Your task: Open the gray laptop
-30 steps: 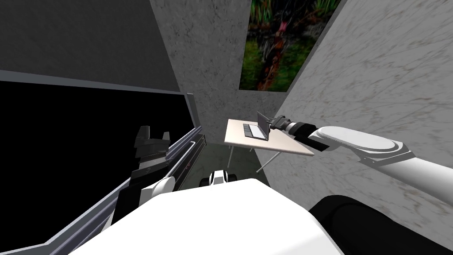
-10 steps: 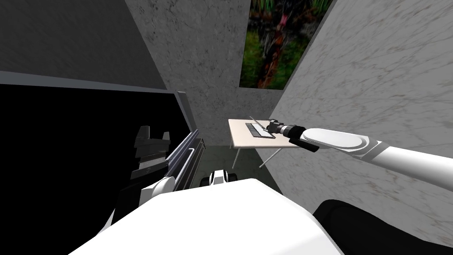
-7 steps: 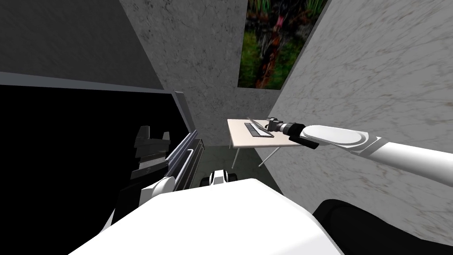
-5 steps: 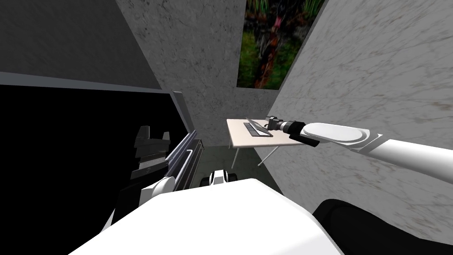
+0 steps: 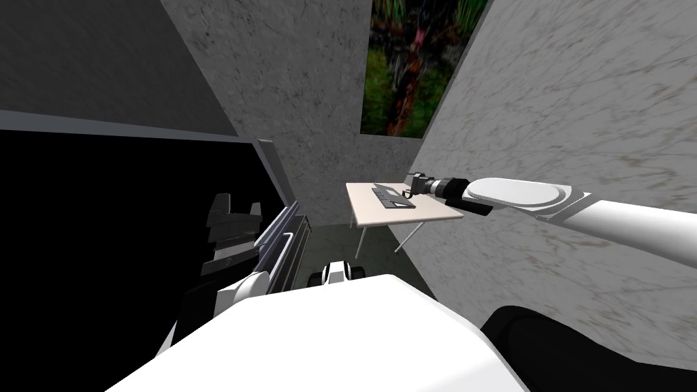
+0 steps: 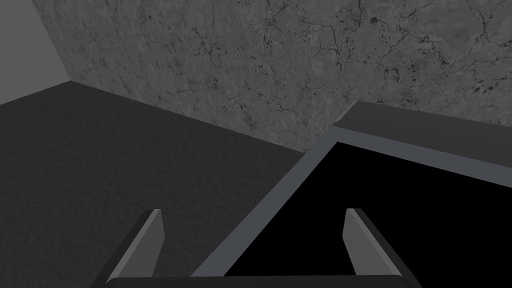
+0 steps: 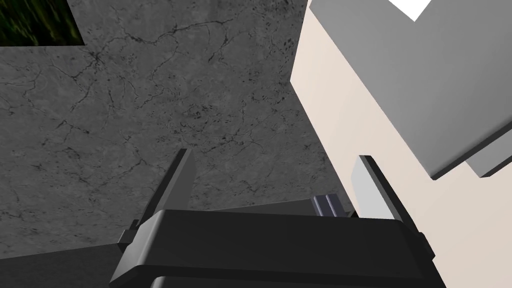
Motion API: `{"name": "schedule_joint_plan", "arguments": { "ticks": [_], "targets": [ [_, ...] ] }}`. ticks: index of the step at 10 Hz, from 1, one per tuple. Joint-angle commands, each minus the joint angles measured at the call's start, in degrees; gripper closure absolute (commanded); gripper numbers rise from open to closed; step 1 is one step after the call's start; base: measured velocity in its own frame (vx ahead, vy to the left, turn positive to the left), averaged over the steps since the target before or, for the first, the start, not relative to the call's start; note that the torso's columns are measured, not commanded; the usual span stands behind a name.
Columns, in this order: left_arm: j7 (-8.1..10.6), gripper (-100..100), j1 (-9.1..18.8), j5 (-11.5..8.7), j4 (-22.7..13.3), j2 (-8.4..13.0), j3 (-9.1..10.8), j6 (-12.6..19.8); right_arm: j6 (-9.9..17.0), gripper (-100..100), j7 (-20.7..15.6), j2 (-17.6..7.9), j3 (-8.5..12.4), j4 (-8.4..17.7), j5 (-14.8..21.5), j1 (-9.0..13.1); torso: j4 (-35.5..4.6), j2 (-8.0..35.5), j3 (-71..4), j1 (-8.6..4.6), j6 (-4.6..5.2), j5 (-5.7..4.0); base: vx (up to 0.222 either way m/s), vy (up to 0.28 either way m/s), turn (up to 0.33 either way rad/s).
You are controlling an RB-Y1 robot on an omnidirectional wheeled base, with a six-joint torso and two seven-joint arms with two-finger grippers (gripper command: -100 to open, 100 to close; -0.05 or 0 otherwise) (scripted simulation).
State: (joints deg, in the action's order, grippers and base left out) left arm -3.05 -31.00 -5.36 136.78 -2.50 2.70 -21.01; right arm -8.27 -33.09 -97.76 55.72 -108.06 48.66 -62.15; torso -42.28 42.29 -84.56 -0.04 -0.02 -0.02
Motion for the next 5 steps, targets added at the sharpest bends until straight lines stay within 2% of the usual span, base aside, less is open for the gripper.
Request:
{"name": "schedule_joint_plan", "arguments": {
  "ticks": [1,5],
  "targets": [
    [0.00,0,0.00,0.00,0.00,0.00,0.00,0.00,0.03,0,0.00,0.00,0.00,-0.01,0.01,-0.01,-0.01,0.01,0.01,-0.03,0.02,-0.01,0.000,0.000,0.000],
    [0.00,0,0.00,0.00,0.00,0.00,0.00,0.00,0.03,0,0.00,0.00,0.00,-0.01,0.01,-0.01,0.00,-0.01,-0.01,0.04,0.02,0.02,0.000,0.000,0.000]
  ]
}}
